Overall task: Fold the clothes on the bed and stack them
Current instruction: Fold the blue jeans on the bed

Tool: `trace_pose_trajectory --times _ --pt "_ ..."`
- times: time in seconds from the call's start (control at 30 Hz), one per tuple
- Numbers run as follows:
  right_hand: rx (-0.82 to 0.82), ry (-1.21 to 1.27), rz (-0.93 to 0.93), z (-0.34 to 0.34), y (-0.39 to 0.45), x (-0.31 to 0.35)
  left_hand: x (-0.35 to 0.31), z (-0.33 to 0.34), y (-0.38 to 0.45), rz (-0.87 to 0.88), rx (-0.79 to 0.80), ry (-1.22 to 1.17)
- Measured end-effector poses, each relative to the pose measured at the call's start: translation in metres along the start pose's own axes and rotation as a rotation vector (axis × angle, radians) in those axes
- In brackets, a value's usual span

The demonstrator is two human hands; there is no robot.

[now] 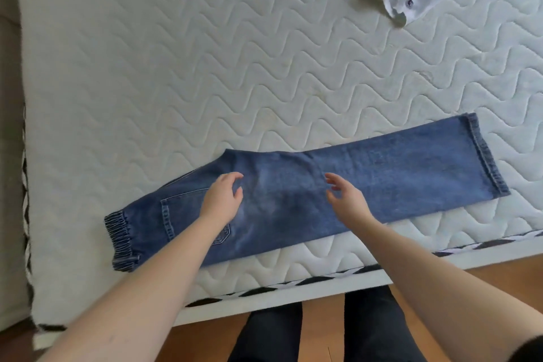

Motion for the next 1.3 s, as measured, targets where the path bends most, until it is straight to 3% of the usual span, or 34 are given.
trace_pose_trajectory --times 0.23,0.53,0.7,0.83,0.93,1.07,1.13,1.3 --pt "0.029 0.055 0.023 0.046 0.025 0.040 0.046 -0.017 0.008 -0.032 -0.024 -0.065" --pt "0.220 0.265 -0.029 0.097 0.089 0.085 0.032 -0.008 0.082 0.035 -0.133 -0.030" --pt "0.395 0.500 0.061 0.109 0.114 0.076 0.041 0.001 0.119 -0.237 -0.099 0.158" --pt "0.339 0.767 0.176 0.066 0.135 0.040 0.057 -0.002 0.136 -0.378 -0.090 0.037" --pt "0.259 0.835 0.179 0.028 0.142 0.018 0.063 0.001 0.138 -0.404 -0.046 0.071" --pt "-0.064 0.785 0.186 -0.009 0.135 0.008 0.062 0.002 0.133 -0.302 -0.067 0.082" --pt "-0.132 0.683 0.159 -0.012 0.126 0.011 0.063 0.000 0.131 -0.218 -0.074 -0.026" --pt "0.132 0.442 0.152 0.040 0.100 0.023 0.064 -0.014 0.118 -0.115 -0.093 -0.211"
Point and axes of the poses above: each hand's wrist, its own y-axis towards the middle knuckle, its own z-axis out of the palm, x = y × z, the point moved 5 cm from there along y, towards the middle knuckle, and after that the axes turned 7 degrees about x, right-handed, at the moved point
